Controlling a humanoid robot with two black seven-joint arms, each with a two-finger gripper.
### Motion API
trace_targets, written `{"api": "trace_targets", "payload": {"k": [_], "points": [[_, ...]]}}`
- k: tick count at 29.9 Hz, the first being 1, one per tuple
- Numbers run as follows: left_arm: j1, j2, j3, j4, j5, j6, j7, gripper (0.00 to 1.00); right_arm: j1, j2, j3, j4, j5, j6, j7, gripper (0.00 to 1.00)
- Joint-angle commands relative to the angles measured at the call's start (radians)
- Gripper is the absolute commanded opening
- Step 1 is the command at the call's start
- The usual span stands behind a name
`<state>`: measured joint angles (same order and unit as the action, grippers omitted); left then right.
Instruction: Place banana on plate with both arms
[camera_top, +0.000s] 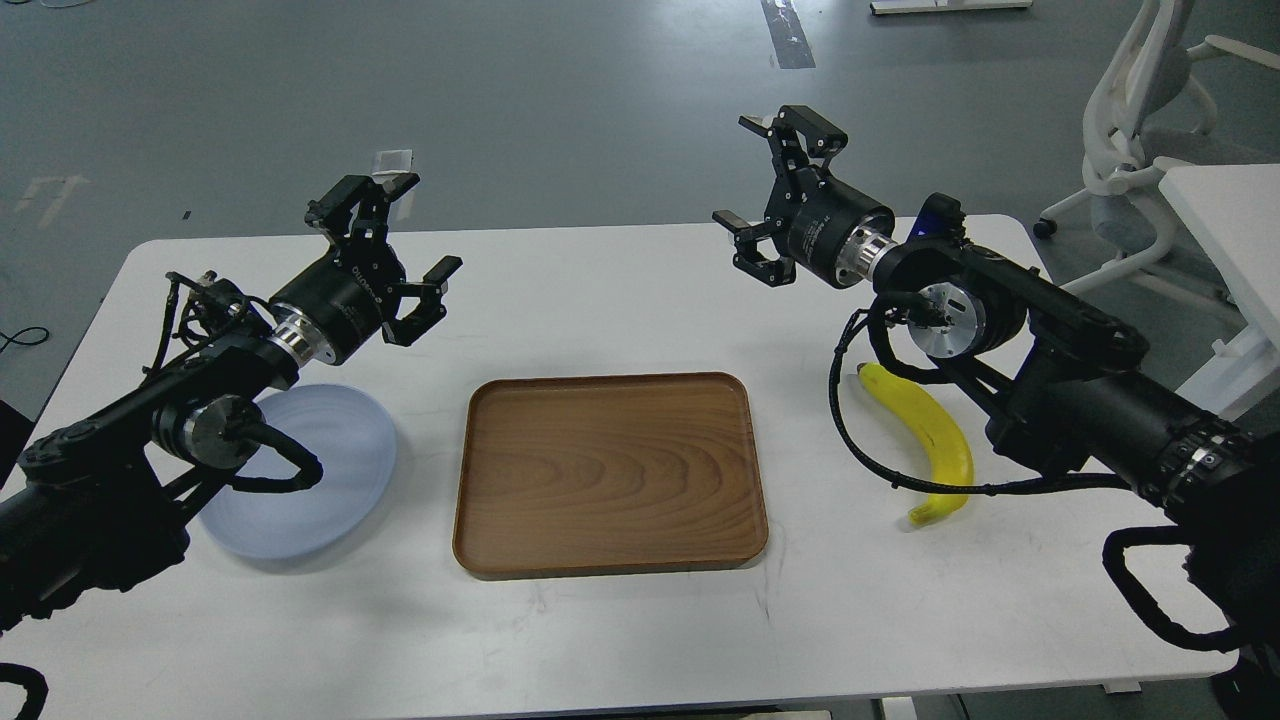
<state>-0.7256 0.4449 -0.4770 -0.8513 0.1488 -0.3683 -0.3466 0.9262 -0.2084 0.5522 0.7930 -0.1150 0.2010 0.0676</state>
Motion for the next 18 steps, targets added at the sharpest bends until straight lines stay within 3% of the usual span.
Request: {"api": "trace_targets", "payload": {"k": [1,18], "points": [[-0.002,0.000,0.000,0.000,0.000,0.000,0.001,0.98,0.000,0.003,0.000,0.000,0.000,0.000,0.000,0.99],[-0.002,-0.009,-0.002,0.000,0.000,0.003,0.000,0.98,0.000,0.017,0.000,0.000,0.000,-0.015,-0.002,0.99]]}}
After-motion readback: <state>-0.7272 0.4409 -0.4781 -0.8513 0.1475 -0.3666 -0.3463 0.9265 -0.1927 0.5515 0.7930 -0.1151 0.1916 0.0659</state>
